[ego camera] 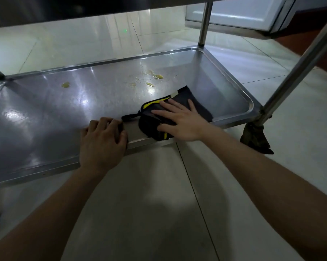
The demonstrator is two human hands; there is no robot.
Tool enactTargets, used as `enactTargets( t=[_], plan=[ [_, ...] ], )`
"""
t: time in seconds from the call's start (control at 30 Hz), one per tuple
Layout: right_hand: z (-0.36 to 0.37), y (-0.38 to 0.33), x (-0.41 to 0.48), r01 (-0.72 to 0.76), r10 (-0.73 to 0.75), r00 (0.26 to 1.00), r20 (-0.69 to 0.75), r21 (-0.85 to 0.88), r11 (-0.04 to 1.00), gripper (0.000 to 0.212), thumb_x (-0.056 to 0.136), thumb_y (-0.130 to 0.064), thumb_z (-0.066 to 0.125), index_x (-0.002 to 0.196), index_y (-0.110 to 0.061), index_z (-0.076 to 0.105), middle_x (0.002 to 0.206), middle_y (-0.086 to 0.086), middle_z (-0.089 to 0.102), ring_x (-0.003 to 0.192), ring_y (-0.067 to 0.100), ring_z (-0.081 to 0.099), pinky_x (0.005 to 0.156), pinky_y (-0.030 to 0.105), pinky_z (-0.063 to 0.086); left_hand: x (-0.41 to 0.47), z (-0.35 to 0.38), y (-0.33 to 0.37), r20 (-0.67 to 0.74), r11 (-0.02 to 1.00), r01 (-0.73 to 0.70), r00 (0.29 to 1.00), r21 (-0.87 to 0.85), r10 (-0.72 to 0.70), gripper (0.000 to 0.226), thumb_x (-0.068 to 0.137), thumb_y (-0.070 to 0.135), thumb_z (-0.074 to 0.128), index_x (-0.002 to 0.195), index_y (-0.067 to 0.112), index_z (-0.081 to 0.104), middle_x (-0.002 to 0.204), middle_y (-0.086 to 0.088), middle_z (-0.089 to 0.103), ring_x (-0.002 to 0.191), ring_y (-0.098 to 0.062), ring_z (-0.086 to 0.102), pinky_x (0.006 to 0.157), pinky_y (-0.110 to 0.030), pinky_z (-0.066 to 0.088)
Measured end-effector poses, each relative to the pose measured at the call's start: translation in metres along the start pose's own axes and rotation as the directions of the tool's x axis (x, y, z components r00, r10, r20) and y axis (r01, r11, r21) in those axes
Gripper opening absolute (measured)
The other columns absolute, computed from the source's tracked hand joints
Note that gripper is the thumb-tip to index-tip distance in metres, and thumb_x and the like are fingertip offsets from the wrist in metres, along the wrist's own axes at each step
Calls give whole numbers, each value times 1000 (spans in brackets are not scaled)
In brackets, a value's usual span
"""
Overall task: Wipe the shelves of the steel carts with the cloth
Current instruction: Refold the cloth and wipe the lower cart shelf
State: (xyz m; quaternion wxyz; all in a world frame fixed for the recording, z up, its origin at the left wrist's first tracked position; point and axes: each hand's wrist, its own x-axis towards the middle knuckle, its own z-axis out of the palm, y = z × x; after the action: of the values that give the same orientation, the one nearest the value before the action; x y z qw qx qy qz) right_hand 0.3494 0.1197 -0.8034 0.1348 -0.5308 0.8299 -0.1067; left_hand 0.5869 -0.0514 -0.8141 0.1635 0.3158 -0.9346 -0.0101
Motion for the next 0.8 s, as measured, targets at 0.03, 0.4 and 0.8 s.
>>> enactTargets(
  t=[0.03, 0.4, 0.8],
  plan=[
    [-6, 15, -4, -21, 21, 1000, 2, 8, 1000, 72, 94, -81, 32, 162, -60, 25, 178, -23, 5, 164, 3, -6, 127, 64, -18, 0, 0, -1, 5, 1000, 0, 1000, -2, 0, 42, 100, 53, 43, 127, 28, 64, 134, 0, 60, 121, -34, 52, 100, -52, 43],
    [-55, 131, 45, -497, 497, 866, -59, 9, 867, 96, 79, -96, 17, 166, -56, 11, 180, -11, -8, 165, 19, -17, 117, 76, -24, 0, 3, 1, 5, 1000, 6, 1000, 4, -6, 47, 100, 52, 42, 134, 26, 63, 137, 1, 59, 124, -33, 52, 103, -54, 43],
    [7, -34, 61, -20, 18, 1000, -21, -61, 998, 94, 81, -100, 23, 165, -59, 13, 181, -10, -4, 166, 19, -14, 120, 76, -20, -1, -1, 5, -15, 999, -11, 1000, 50, 12, 39, 99, 49, 42, 122, 25, 63, 132, -1, 61, 117, -32, 53, 96, -49, 41]
  ],
)
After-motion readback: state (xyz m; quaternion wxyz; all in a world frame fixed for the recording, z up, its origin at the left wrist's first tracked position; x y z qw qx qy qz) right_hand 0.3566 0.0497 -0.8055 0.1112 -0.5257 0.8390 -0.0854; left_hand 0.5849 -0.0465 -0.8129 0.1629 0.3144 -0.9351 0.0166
